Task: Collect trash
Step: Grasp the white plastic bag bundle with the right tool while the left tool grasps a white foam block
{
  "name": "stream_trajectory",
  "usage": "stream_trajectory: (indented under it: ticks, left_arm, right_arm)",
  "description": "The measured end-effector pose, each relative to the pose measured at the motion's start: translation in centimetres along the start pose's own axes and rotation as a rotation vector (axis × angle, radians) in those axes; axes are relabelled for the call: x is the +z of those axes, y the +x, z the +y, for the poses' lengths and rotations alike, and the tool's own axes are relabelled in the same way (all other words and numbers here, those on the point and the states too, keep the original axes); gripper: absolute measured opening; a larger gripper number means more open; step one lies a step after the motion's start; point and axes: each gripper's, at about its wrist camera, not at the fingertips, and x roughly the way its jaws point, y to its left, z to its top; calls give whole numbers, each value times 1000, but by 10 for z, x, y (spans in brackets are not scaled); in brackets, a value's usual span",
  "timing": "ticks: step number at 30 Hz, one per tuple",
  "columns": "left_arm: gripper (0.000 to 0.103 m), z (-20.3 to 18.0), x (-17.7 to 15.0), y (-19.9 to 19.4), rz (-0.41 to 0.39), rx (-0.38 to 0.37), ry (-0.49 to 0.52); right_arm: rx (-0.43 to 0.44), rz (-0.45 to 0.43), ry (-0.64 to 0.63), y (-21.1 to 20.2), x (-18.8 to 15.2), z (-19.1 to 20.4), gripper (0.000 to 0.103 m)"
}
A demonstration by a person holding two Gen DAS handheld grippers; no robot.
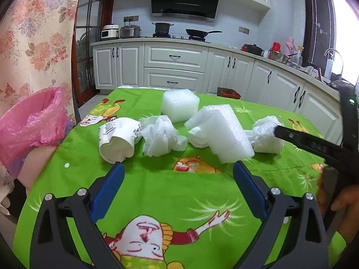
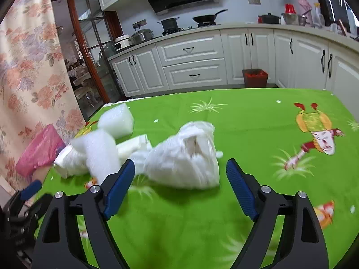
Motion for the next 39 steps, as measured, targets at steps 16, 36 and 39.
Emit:
stream_trajectory:
  ticks: [16, 36, 39]
  left_arm:
    - [94, -23, 15, 21, 4, -19, -29]
    - [42, -83, 33, 87, 66, 6, -6]
    - [41, -86, 25, 75, 61, -23, 17]
  right_arm:
    - [-16, 34, -35, 8, -2, -11, 45]
    - [-98, -92, 125, -71, -32, -55, 44]
    - [-91, -89, 128, -72, -37, -52, 44]
